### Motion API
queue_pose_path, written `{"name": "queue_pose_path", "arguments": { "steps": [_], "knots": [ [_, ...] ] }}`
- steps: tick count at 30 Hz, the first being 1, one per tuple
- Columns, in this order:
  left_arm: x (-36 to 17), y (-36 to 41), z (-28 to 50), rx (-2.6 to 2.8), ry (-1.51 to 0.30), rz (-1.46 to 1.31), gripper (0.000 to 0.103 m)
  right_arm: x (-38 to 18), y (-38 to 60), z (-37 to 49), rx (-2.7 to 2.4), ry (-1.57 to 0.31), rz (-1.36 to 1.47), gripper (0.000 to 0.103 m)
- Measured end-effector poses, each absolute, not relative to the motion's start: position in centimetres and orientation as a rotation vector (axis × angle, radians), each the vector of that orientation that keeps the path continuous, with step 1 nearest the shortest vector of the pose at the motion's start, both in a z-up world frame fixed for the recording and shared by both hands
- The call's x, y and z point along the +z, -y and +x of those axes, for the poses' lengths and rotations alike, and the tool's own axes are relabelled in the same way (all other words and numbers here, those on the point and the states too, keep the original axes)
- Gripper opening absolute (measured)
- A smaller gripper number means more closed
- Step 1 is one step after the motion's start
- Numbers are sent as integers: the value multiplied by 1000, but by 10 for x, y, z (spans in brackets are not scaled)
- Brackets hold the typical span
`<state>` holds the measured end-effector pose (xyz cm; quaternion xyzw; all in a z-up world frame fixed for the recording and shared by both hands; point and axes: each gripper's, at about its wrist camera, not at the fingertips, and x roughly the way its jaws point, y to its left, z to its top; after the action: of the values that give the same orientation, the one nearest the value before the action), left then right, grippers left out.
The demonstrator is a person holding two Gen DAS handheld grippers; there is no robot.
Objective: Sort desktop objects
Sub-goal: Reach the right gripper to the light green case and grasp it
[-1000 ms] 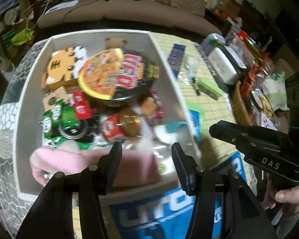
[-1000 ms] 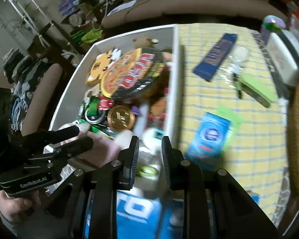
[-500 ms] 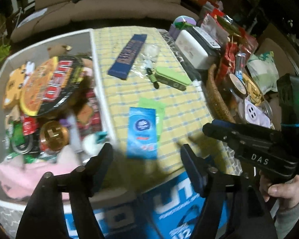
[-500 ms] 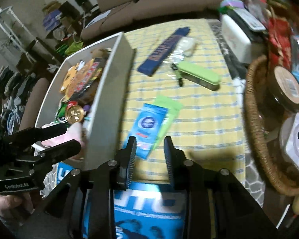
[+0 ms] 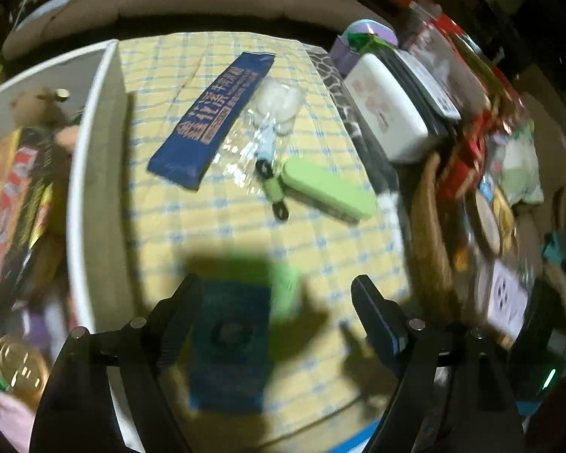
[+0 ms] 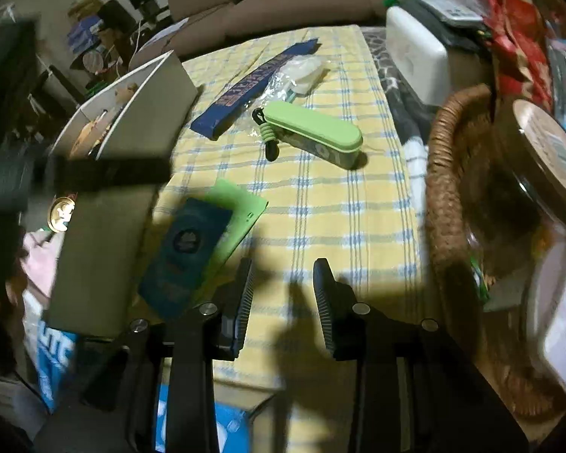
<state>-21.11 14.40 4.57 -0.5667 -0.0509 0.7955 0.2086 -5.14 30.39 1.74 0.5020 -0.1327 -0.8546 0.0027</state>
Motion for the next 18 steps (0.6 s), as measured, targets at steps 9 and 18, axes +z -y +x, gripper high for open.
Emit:
{"name": "queue_pose_path", "arguments": {
  "steps": [9,18],
  "knots": [
    [16,-152,-264,2163,306,-1651,85,16,-309,-91,-2701,239,1530,40],
    [-12,-140,-273,2075,462,-1703,88,22,-306,-169,-2627,-318,1636,72]
  ]
}}
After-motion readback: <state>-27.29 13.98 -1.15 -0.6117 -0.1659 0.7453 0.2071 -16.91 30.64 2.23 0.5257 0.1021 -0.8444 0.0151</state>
